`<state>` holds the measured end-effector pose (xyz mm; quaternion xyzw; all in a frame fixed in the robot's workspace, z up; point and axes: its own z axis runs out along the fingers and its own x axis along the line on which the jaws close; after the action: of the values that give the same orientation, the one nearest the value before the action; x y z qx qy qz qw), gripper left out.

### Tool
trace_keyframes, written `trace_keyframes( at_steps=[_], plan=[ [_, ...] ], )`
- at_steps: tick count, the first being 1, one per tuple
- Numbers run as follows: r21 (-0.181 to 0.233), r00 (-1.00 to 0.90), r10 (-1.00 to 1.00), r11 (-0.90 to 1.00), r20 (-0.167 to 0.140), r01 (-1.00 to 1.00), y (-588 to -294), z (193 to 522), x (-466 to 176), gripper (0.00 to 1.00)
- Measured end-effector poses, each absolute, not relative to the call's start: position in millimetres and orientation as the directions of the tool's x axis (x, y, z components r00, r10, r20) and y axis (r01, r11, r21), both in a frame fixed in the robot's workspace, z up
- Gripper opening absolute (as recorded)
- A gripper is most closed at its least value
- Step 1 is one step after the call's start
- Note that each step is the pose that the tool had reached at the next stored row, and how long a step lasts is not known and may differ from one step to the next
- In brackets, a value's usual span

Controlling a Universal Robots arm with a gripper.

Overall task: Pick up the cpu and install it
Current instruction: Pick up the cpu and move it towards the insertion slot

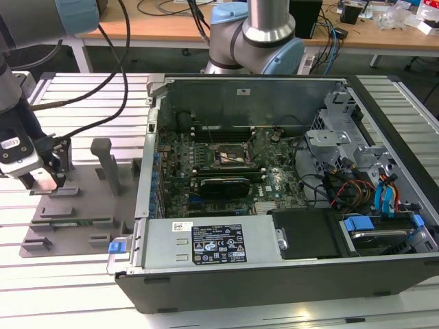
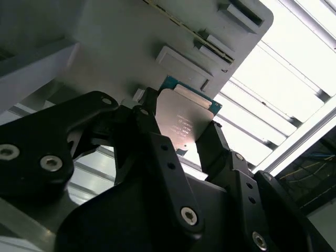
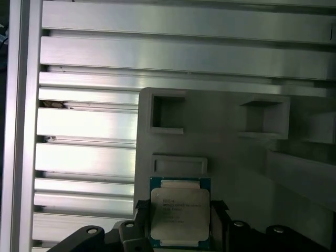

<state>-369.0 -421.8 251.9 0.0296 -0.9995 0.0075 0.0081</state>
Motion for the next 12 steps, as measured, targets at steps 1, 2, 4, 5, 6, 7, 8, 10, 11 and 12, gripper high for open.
trace_keyframes(
  at_steps=[1, 2, 4, 5, 6, 7, 8, 10, 11, 12],
  plan=[
    [-0.015, -0.998, -0.059, 0.998, 0.017, -0.059, -421.8, 253.8, -369.0, 0.55],
    [-0.015, -0.998, -0.059, 0.998, 0.016, -0.059, -421.8, 254.4, -369.0, 0.55],
    [-0.015, -0.998, -0.059, 0.998, 0.016, -0.059, -421.7, 255.0, -369.0, 0.55],
    [-0.015, -0.998, -0.059, 0.998, 0.017, -0.059, -421.7, 255.3, -369.0, 0.55],
    [-0.015, -0.998, -0.059, 0.998, 0.017, -0.059, -421.8, 255.5, -369.0, 0.55],
    [-0.015, -0.998, -0.059, 0.998, 0.017, -0.059, -421.8, 256.1, -369.0, 0.55],
    [-0.015, -0.998, -0.059, 0.998, 0.017, -0.059, -421.8, 257.3, -369.0, 0.55],
    [-0.015, -0.998, -0.059, 0.998, 0.017, -0.059, -421.8, 258.5, -369.0, 0.55],
    [-0.015, -0.998, -0.059, 0.998, 0.017, -0.059, -421.8, 259.0, -369.0, 0.55],
    [-0.015, -0.998, -0.059, 0.998, 0.017, -0.059, -421.8, 259.4, -369.0, 0.55]
  ],
)
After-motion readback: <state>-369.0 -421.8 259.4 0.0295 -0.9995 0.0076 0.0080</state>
